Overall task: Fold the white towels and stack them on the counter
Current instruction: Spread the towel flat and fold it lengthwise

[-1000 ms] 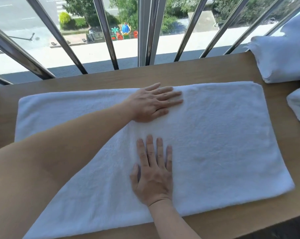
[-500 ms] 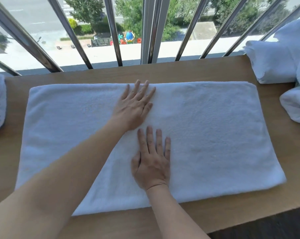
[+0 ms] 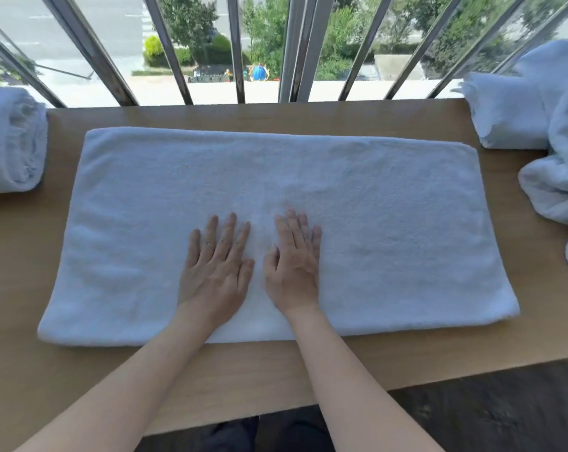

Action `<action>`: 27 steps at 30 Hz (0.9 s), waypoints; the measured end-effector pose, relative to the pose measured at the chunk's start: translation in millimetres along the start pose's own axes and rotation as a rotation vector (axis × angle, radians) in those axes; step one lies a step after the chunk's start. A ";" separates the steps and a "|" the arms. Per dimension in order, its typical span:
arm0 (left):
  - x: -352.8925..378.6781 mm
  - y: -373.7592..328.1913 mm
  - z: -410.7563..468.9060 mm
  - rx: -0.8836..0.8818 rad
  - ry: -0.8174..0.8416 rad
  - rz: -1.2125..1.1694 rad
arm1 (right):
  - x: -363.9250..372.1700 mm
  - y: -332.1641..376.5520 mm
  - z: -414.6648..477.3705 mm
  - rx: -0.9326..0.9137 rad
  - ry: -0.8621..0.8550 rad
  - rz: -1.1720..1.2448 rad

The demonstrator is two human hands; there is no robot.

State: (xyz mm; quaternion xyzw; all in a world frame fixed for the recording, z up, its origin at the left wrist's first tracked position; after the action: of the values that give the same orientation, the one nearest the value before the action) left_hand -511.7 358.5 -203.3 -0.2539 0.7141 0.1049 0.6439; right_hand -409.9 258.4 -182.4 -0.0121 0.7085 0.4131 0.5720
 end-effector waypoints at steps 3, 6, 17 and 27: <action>4.4 -19.3 17.4 0.095 -0.015 0.028 | -18.8 -15.9 -2.5 0.009 -0.004 0.056; 7.0 -54.0 43.0 0.169 -0.011 0.022 | -43.3 -51.9 -1.3 0.039 -0.025 -0.087; 13.9 -189.3 126.1 0.349 0.030 0.018 | -126.0 -198.7 25.1 0.232 0.035 -0.363; 17.4 -302.7 225.6 0.409 0.053 0.003 | -162.1 -256.0 13.2 0.369 -0.050 -0.428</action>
State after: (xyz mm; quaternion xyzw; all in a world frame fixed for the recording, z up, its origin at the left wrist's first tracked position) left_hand -166.4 205.1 -200.2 -0.1194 0.7375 -0.0478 0.6630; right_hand -218.0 24.0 -195.8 -0.0468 0.7386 0.1472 0.6562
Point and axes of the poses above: each hand's wrist, its own z-axis towards the middle knuckle, its own x-axis out of the palm, y = z × x, the point moved 4 cm from there along z, towards the middle knuckle
